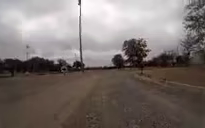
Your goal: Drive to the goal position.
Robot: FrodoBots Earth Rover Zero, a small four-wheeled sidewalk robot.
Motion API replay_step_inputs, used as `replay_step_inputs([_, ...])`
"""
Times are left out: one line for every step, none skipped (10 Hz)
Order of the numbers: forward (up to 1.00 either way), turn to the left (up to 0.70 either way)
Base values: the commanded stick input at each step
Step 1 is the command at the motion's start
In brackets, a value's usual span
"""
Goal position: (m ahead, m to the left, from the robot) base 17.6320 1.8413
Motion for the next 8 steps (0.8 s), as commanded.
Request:
replay_step_inputs([0.7,-0.01])
replay_step_inputs([0.7,-0.01])
replay_step_inputs([0.7,-0.01])
replay_step_inputs([0.7,-0.01])
replay_step_inputs([0.7,-0.01])
replay_step_inputs([0.7,-0.01])
replay_step_inputs([0.7,-0.01])
replay_step_inputs([0.7,-0.01])
